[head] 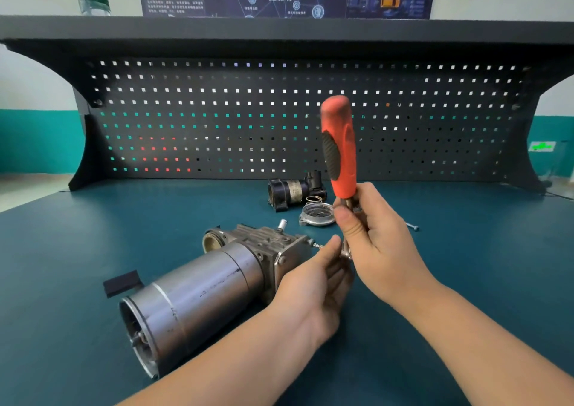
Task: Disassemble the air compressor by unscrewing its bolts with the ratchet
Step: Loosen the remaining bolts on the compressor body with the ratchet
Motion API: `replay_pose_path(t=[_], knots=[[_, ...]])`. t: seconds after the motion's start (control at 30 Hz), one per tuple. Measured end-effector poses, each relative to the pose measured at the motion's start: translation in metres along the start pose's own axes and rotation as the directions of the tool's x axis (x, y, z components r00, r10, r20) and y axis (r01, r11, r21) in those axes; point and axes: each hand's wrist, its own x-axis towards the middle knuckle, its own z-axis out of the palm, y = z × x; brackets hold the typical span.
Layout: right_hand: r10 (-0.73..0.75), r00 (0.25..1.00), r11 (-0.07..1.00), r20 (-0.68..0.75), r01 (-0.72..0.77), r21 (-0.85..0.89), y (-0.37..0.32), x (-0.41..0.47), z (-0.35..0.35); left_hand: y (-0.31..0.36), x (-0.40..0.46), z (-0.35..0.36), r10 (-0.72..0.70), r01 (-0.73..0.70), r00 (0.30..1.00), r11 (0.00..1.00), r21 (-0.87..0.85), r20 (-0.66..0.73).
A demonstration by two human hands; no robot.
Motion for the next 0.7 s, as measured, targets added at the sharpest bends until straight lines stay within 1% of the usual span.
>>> replay_pose_path(t=[0.1,0.2,0.27,0.3,0.33,0.4,0.47,0.5,0.53,0.57,0.6,0.67,0.7], knots=[[0.141,0.985,0.987,-0.099,-0.132,0.094,0.005,0.002,0.000,0.003,-0.001,0.000,-0.054,0.054,0.998,0.998,-0.011,-0.011],[0.338,0.926,0.935,-0.165,-0.310,0.176,0.012,0.001,0.000,0.010,-0.004,0.000,-0.140,0.141,0.989,0.990,0.025,-0.050],[0.420,0.888,0.899,-0.186,-0.379,0.219,0.015,0.000,0.002,0.018,-0.006,-0.004,-0.237,0.239,0.971,0.962,0.128,-0.034],[0.438,0.876,0.892,-0.201,-0.394,0.222,0.015,0.001,0.003,0.022,-0.007,-0.006,-0.292,0.288,0.956,0.930,0.227,-0.019],[0.446,0.869,0.888,-0.215,-0.400,0.226,0.015,0.001,0.003,0.027,-0.008,-0.010,-0.347,0.327,0.938,0.875,0.357,-0.009],[0.460,0.858,0.878,-0.229,-0.400,0.265,0.015,0.002,0.003,0.038,-0.009,-0.018,-0.466,0.364,0.885,0.707,0.607,0.012],[0.465,0.855,0.870,-0.229,-0.392,0.299,0.015,0.002,0.002,0.050,-0.010,-0.026,-0.591,0.361,0.805,0.556,0.749,0.051],[0.462,0.856,0.870,-0.233,-0.385,0.308,0.015,0.003,0.001,0.054,-0.010,-0.029,-0.637,0.345,0.768,0.506,0.790,0.073],[0.456,0.856,0.872,-0.242,-0.375,0.315,0.014,0.003,0.001,0.056,-0.010,-0.031,-0.663,0.330,0.743,0.482,0.812,0.092],[0.447,0.857,0.876,-0.255,-0.364,0.316,0.014,0.003,0.001,0.055,-0.010,-0.032,-0.665,0.324,0.739,0.492,0.808,0.109],[0.437,0.858,0.883,-0.269,-0.353,0.311,0.014,0.003,0.001,0.050,-0.010,-0.030,-0.639,0.330,0.759,0.542,0.773,0.124],[0.400,0.866,0.905,-0.299,-0.323,0.275,0.013,0.002,0.002,0.035,-0.008,-0.024,-0.531,0.349,0.837,0.706,0.616,0.135],[0.367,0.876,0.922,-0.313,-0.299,0.245,0.013,0.002,0.002,0.027,-0.006,-0.021,-0.470,0.333,0.870,0.783,0.526,0.148]])
